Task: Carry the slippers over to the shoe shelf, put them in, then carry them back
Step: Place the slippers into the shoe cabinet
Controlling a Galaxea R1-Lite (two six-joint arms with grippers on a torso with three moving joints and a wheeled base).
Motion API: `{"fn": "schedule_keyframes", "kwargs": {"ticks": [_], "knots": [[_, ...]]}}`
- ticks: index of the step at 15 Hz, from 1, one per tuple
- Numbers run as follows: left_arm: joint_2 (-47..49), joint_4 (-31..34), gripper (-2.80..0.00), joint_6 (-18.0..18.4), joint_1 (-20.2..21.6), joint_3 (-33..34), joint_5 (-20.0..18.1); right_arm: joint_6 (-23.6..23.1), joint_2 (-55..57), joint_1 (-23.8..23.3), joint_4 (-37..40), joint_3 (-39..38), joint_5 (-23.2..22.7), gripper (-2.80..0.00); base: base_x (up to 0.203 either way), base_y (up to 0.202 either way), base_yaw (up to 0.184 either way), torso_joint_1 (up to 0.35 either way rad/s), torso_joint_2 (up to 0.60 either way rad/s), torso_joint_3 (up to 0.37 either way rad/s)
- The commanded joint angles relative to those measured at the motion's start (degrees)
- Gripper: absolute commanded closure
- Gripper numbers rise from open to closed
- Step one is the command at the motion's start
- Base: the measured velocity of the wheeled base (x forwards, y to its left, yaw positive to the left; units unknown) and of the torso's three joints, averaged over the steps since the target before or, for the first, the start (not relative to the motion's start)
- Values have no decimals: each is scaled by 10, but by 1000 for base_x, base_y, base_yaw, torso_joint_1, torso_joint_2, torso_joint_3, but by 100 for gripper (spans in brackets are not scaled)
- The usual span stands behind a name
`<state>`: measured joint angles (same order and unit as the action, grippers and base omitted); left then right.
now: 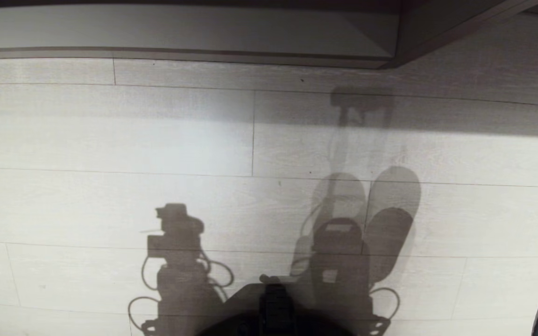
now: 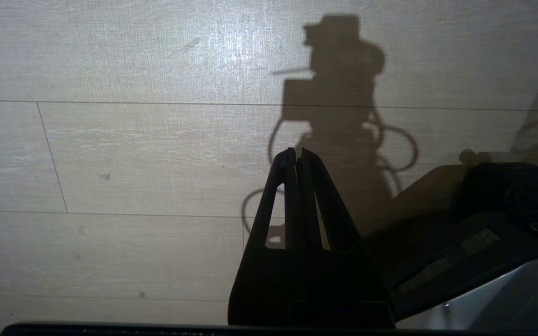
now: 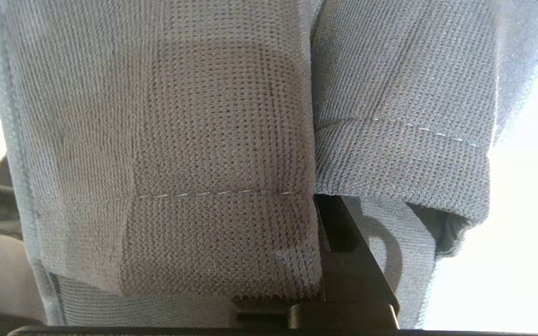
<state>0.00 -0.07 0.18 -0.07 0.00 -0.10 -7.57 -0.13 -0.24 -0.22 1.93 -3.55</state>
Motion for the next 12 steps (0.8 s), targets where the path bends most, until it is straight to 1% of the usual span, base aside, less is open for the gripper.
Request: {"fn": "schedule_keyframes", "kwargs": {"ticks": [1, 4, 7, 9, 12], "knots": [[0, 0, 0, 0, 0, 0, 0, 0, 0, 0, 0, 0, -1, 0, 0, 0, 0, 0, 0, 0], [0, 0, 0, 0, 0, 0, 0, 17, 0, 1, 1, -1, 2, 0, 0, 0, 0, 0, 0, 0], [0, 0, 0, 0, 0, 0, 0, 17, 0, 0, 12, 0, 12, 0, 0, 0, 0, 0, 0, 0], [0, 0, 0, 1, 0, 0, 0, 13, 0, 1, 23, -10, 27, 0, 0, 0, 0, 0, 0, 0], [0, 0, 0, 0, 0, 0, 1, 12, 0, 1, 19, -11, 27, 0, 0, 0, 0, 3, 3, 43]]}}
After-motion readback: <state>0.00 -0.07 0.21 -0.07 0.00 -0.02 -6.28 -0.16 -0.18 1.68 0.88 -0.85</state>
